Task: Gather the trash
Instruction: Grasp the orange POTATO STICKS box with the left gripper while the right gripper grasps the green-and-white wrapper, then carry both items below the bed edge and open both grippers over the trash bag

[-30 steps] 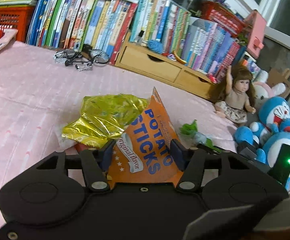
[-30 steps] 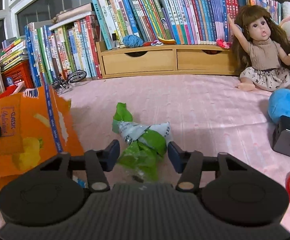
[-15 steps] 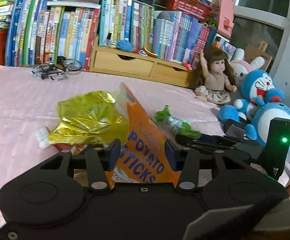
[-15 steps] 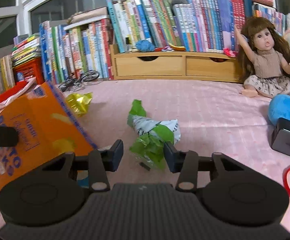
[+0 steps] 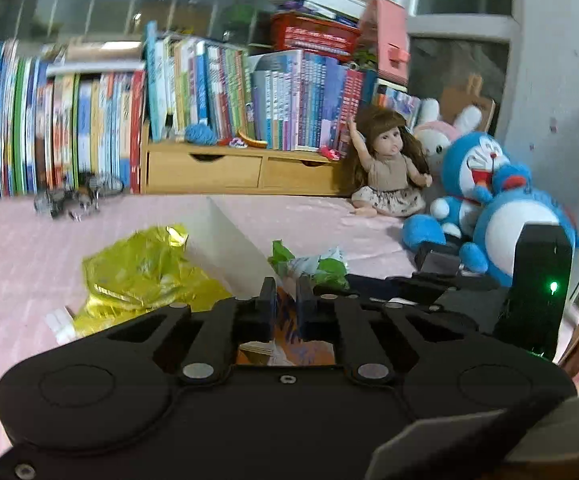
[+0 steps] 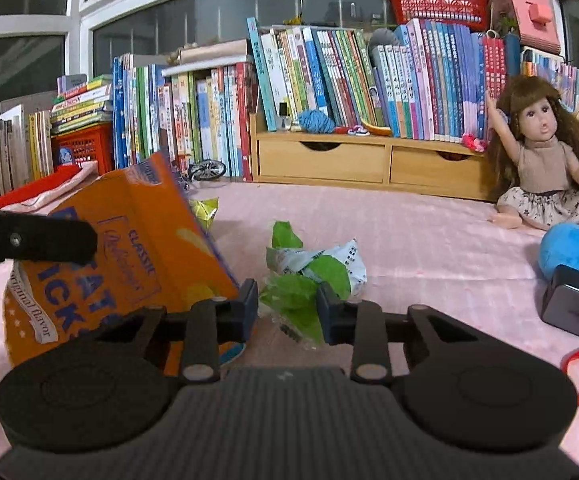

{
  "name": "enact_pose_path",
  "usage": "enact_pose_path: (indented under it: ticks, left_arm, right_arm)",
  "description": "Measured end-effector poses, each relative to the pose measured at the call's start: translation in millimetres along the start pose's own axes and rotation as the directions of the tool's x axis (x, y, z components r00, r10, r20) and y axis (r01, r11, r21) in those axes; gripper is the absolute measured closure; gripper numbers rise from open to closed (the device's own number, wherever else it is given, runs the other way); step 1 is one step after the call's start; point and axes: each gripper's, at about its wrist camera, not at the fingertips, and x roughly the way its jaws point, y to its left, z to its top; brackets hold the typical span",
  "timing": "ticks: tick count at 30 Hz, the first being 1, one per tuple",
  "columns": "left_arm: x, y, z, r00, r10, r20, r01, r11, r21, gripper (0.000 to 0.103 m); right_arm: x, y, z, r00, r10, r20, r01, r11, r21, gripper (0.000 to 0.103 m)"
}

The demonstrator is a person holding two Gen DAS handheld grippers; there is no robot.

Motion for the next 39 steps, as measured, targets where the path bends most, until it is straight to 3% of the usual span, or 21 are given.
enact_pose_path:
  ticks: [4, 19, 28, 39]
  left_arm:
    - [-7, -6, 3, 1.0, -0.002, 0.027, 0.002, 1.0, 0.003, 0.1]
    - [-89, -2, 10, 0.98, 0.051, 0.194, -0.056, 0.998, 0.02, 0.1]
    - [-144, -6, -8, 0.979, 0.034, 0.203, -0.041, 0.999, 0.032, 0.1]
    - [-213, -25, -50, 0.989, -0.022, 0.147, 0.014, 0.998, 0.054, 0.1]
  right_arm:
    - [-12, -1, 2, 1.0, -0.005, 0.024, 0.005, 1.0, 0.006, 0.068]
    - [-76, 11, 2, 0.993, 0.066, 0.102, -0.071, 0.996, 0.048, 0.07]
    - [-123, 30, -2, 0.98, 0.109, 0.165, -0.119, 0.992, 0.052, 0.073]
    - [-188, 60, -21, 0.971, 0.191, 0.144, -0.194, 0.981, 0.011, 0.073]
